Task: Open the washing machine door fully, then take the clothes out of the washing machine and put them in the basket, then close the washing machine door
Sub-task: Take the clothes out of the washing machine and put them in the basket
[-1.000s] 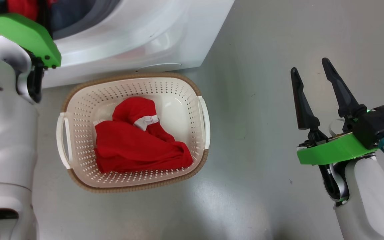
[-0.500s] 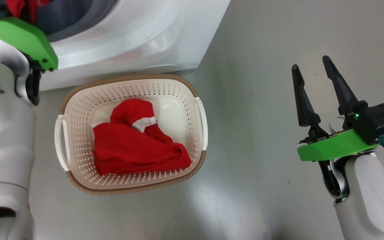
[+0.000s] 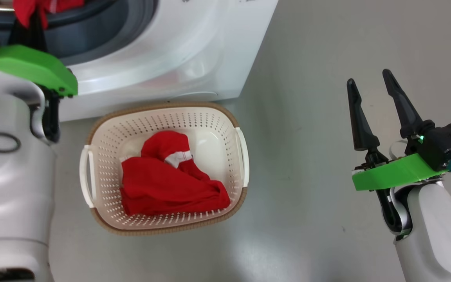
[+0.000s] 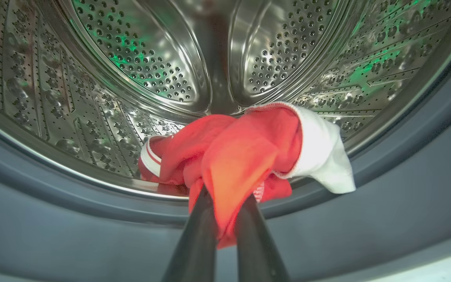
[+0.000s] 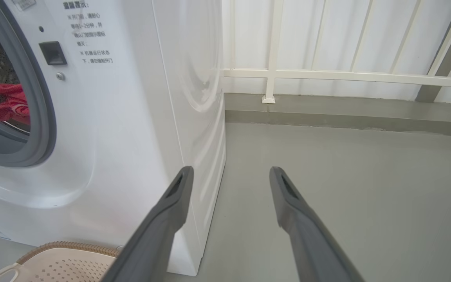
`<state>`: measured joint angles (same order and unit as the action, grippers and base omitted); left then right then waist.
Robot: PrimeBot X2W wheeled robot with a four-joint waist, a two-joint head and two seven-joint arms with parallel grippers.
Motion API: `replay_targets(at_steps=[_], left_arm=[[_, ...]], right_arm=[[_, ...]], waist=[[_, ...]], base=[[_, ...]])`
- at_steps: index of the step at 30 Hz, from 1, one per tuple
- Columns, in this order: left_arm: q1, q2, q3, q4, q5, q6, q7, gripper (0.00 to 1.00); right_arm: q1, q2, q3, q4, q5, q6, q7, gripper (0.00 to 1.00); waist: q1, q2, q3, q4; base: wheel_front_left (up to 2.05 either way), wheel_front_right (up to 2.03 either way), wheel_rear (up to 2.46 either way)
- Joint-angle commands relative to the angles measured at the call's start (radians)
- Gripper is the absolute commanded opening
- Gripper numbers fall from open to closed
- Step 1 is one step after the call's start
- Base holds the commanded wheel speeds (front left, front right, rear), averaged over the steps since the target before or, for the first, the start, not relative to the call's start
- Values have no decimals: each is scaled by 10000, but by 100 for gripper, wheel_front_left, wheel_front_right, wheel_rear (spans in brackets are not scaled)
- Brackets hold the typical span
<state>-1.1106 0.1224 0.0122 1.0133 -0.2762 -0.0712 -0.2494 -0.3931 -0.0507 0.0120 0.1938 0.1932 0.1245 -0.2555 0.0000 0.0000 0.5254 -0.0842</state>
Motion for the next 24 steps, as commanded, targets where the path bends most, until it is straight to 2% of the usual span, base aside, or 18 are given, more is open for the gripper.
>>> replay_targets(at_steps=[1,10,20,24], left_arm=[[254,388,202,-488,-56,-65,-113,0],[2754,-73,661,-3436,48,2,-122,0],[5070,-518,629,-5528,-53,-121,-123,0],[5881,-620,384,-5858,-238,-145,-123,0]], right_arm=[[198,5,167,-197,44,62,-63,100],[599,5,131,-116,-56,62,-63,100],[1046,5,80,-78,-101,62,-63,100],[1205,5,99,-55,-71,62,-63,100]], waist=[[0,0,-225,134],[0,0,-1132,395],[0,0,-2078,578],[0,0,-2465,607]], base=[[0,0,0],[0,0,0],[0,0,0],[0,0,0]])
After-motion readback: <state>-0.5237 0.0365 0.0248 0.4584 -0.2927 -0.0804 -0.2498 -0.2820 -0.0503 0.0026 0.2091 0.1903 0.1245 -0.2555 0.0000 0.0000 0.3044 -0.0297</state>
